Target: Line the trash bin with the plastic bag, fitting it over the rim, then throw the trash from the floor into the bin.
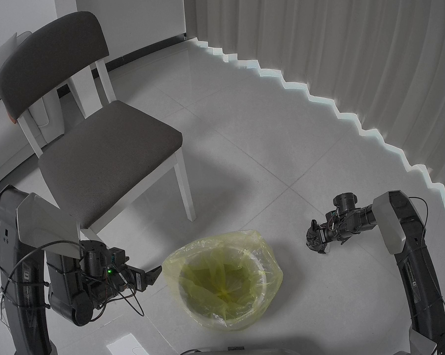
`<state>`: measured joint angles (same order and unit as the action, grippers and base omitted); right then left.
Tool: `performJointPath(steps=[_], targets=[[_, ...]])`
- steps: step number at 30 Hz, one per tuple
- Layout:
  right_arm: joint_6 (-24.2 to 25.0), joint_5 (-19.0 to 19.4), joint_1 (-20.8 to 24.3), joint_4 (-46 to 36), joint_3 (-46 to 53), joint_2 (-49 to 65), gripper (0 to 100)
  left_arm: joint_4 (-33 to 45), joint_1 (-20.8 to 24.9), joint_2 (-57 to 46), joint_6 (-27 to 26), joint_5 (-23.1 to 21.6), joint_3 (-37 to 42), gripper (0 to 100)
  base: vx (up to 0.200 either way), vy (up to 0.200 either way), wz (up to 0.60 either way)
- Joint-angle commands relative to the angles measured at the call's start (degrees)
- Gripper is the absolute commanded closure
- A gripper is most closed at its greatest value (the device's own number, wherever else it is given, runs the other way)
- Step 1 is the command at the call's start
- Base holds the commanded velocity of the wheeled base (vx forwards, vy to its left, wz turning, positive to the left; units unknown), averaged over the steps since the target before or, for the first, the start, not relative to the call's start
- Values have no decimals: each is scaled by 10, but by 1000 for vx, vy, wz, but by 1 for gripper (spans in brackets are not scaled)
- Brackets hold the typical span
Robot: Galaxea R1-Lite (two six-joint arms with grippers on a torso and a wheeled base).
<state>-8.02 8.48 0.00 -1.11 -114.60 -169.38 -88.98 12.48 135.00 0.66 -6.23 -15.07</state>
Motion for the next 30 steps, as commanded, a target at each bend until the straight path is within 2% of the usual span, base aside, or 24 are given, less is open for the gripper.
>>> performJointPath(steps=[1, 4, 8, 11, 12, 14, 18, 23, 26, 28, 29, 30], targets=[[-1, 0, -1, 4, 0, 24, 100, -10, 0, -1, 0, 0, 0, 0, 0, 0, 0], [-2, 1, 0, 5, 10, 77, 100, -10, 1, -2, 1, 0, 0, 0, 0, 0, 0], [-3, 2, 6, 8, 78, 146, 100, -10, 4, -3, 1, -1, 1, 0, 0, 0, 0], [-7, 6, 13, 31, 167, 226, 100, -10, 11, -8, 7, -1, 7, 0, 0, 0, 0], [-7, 6, 13, 31, 167, 226, 100, -10, 11, -8, 7, -1, 7, 0, 0, 0, 0], [-12, 7, 25, 74, 257, 302, 100, -10, 15, -18, 19, 0, 9, 0, 0, 0, 0], [-25, 11, 50, 139, 375, 398, 100, -10, 18, -28, 21, 2, 11, 0, 0, 0, 0], [-33, 46, 113, 233, 517, 519, 100, -10, 23, -55, 22, 4, 30, 0, 0, 0, 0], [-34, 47, 156, 262, 561, 557, 100, -10, 22, -69, 22, 5, 37, 0, 0, 0, 0], [-34, 47, 156, 262, 561, 557, 100, -10, 22, -69, 22, 5, 37, 0, 0, 0, 0], [-44, 46, 204, 296, 594, 575, 100, -10, 23, -87, 28, 12, 46, 0, 0, 0, 0], [-45, 45, 215, 306, 601, 576, 100, -10, 25, -92, 30, 17, 50, 0, 0, 0, 0]])
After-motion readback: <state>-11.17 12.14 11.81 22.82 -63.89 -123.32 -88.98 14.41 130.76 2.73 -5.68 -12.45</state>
